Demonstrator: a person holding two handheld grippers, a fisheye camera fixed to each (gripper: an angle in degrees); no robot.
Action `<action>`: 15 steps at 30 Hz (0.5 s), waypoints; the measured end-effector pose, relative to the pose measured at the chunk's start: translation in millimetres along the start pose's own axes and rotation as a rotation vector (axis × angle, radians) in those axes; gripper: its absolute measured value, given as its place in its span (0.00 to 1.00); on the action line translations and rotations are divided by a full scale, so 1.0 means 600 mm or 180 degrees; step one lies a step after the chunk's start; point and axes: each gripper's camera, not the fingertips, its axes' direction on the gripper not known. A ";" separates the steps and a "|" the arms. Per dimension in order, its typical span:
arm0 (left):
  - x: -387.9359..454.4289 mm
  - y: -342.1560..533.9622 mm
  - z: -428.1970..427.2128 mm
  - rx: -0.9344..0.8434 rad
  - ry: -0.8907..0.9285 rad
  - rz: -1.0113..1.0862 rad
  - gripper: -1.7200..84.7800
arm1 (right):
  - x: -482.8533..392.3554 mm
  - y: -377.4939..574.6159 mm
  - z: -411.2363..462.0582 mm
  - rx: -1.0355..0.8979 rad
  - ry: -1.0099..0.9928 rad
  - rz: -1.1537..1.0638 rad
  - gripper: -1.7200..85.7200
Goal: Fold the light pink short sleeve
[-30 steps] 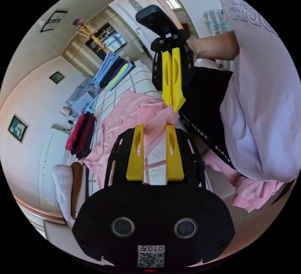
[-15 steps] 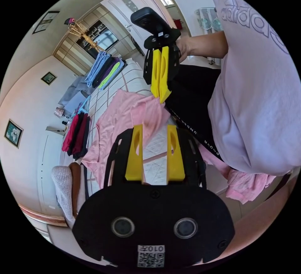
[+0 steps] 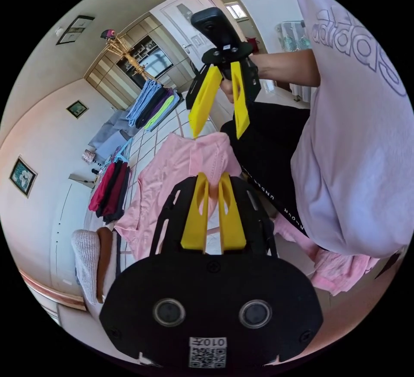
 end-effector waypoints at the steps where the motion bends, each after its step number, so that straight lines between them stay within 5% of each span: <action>1: -0.001 -0.002 0.001 -0.0013 0.0011 0.0044 0.08 | -0.002 -0.006 0.009 -0.0082 -0.0006 -0.0068 0.15; 6: -0.012 0.009 -0.003 -0.0211 0.0174 0.0241 0.09 | -0.011 -0.025 0.087 -0.0968 -0.0006 -0.0314 0.06; 15: -0.233 0.137 0.021 -0.1122 -0.0809 -0.0829 0.14 | -0.069 -0.003 0.033 -0.0602 0.0061 0.0130 0.04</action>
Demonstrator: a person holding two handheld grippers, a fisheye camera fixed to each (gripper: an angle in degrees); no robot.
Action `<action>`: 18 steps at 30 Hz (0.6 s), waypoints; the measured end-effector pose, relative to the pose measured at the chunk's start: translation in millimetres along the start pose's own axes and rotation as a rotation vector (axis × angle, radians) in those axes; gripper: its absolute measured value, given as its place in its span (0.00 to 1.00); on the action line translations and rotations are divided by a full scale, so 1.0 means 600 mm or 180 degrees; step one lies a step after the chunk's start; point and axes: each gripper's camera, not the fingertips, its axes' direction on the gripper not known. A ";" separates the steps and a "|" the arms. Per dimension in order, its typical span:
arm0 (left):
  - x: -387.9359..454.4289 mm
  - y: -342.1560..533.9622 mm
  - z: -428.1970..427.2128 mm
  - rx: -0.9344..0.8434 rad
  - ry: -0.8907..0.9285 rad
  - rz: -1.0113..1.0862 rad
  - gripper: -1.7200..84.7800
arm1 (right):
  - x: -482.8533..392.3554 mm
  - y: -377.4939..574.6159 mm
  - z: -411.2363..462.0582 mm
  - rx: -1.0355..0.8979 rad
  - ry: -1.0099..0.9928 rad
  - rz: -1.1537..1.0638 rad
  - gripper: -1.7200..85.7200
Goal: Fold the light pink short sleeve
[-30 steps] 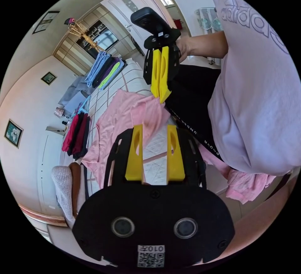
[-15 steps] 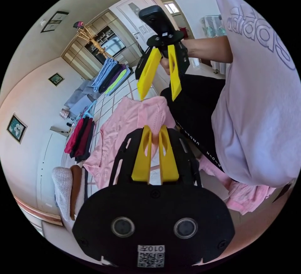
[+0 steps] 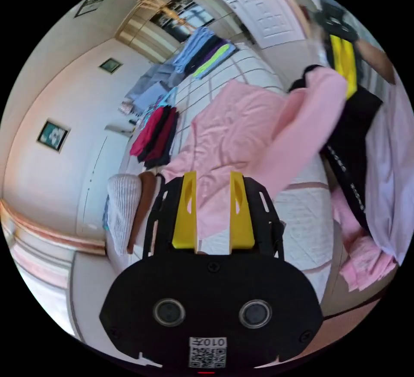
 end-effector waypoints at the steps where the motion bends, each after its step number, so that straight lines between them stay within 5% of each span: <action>1: -0.048 0.002 0.041 -0.0166 0.0156 -0.0361 0.14 | -0.007 -0.002 0.002 -0.0020 0.0020 0.0003 0.04; 9: -0.145 0.036 0.270 -0.0966 0.1300 -0.0880 0.11 | -0.040 -0.013 0.017 -0.0189 0.0167 0.0166 0.04; 18: -0.311 0.164 0.056 0.0938 0.1229 -0.1831 0.03 | 0.110 0.022 -0.043 -0.0183 0.1088 0.1184 0.04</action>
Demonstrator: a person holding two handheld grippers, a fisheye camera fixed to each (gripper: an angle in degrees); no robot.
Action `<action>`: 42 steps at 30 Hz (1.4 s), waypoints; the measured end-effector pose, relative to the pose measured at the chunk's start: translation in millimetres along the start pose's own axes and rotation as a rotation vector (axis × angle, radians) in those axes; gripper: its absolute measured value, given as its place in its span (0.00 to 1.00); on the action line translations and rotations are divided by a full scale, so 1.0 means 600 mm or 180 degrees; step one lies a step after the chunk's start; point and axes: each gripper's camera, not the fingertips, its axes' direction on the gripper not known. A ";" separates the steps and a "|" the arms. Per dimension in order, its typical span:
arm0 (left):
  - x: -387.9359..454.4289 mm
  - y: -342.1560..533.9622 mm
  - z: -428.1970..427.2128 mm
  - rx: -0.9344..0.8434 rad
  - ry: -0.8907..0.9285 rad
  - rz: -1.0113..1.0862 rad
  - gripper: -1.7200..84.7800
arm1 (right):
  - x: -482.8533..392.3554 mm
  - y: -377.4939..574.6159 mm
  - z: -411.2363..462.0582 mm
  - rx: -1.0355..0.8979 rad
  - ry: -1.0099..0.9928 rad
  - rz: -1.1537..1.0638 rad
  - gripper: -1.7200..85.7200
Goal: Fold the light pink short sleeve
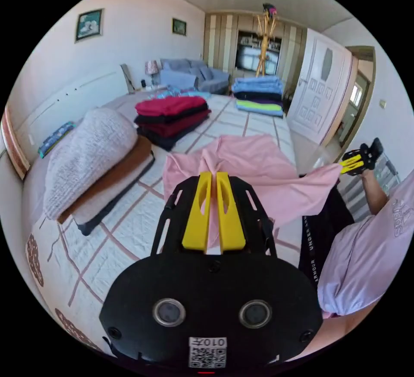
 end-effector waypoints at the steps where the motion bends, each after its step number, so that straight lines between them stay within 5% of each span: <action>1: -0.003 0.000 -0.067 0.0457 -0.0043 -0.0034 0.02 | 0.021 -0.005 -0.009 0.0064 0.0102 0.0136 0.04; 4: 0.018 0.024 -0.208 0.1303 -0.0122 0.0076 0.02 | 0.095 -0.014 -0.090 0.0876 0.0453 0.0790 0.04; 7: 0.044 0.059 -0.229 0.1164 -0.0224 0.0058 0.02 | 0.104 -0.013 -0.118 0.1408 0.0496 0.0850 0.05; 12: 0.044 0.176 -0.088 -0.0098 -0.0266 -0.0429 0.03 | 0.069 0.000 0.120 -0.0196 -0.0077 0.0461 0.04; 16: 0.059 0.262 -0.021 -0.0772 -0.0344 -0.0796 0.06 | 0.052 0.056 0.216 -0.0673 -0.0403 0.0551 0.04; 18: 0.086 0.260 -0.024 -0.0878 -0.0528 -0.0582 0.08 | 0.056 0.068 0.217 -0.0524 -0.0435 0.0636 0.04; 25: 0.248 0.162 0.028 -0.1268 -0.1161 0.2098 0.12 | 0.074 0.050 0.225 -0.0556 -0.0362 0.0638 0.04; 31: 0.176 0.075 0.091 -0.1321 -0.0288 0.2343 0.12 | 0.085 0.053 0.228 -0.0497 -0.0371 0.0651 0.04; 37: 0.141 0.021 0.171 -0.2055 0.0634 0.2526 0.12 | 0.099 0.061 0.240 -0.0456 -0.0463 0.0619 0.04; 42: 0.128 0.019 0.206 -0.2293 0.0853 0.2477 0.09 | 0.103 0.076 0.257 -0.0381 -0.0520 0.0613 0.04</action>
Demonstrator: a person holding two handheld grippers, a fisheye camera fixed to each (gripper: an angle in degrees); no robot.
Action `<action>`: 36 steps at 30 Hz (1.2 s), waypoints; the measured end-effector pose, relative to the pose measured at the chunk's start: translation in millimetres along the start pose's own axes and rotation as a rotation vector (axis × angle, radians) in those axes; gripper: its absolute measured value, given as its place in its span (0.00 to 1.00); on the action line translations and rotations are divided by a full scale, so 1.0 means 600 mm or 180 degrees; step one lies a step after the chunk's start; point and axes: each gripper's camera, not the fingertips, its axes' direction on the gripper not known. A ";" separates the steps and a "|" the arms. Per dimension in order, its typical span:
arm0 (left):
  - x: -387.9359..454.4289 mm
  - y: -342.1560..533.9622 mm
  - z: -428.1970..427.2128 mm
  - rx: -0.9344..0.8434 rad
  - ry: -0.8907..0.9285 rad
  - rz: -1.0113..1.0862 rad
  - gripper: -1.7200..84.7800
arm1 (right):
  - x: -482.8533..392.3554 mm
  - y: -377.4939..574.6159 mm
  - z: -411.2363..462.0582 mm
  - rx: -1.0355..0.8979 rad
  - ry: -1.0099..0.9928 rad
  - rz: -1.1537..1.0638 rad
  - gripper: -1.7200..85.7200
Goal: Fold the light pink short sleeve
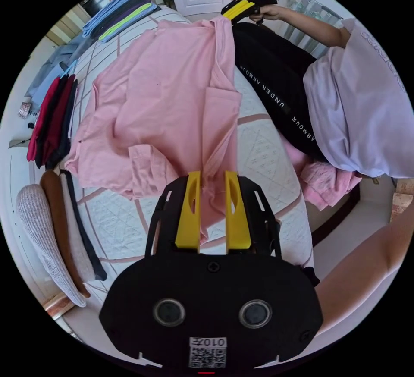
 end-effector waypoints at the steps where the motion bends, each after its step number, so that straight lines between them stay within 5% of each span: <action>1: -0.002 0.001 0.002 0.0015 0.0073 -0.0005 0.08 | 0.000 0.002 0.002 0.0013 -0.0002 -0.0005 0.04; 6: -0.002 0.025 -0.034 0.0337 0.0025 -0.0230 0.04 | -0.013 0.028 0.011 0.0268 0.0202 -0.0217 0.06; 16: 0.010 0.152 -0.172 0.1859 -0.0240 -0.0925 0.02 | -0.029 0.066 0.043 0.0344 0.0535 -0.0642 0.13; 21: 0.011 0.155 -0.190 0.1939 -0.0449 -0.1228 0.02 | -0.099 0.088 0.102 0.0017 0.0672 -0.1398 0.16; 36: 0.042 0.117 -0.293 0.2110 -0.0724 -0.1313 0.02 | -0.277 0.206 0.276 0.0177 0.1309 -0.1297 0.13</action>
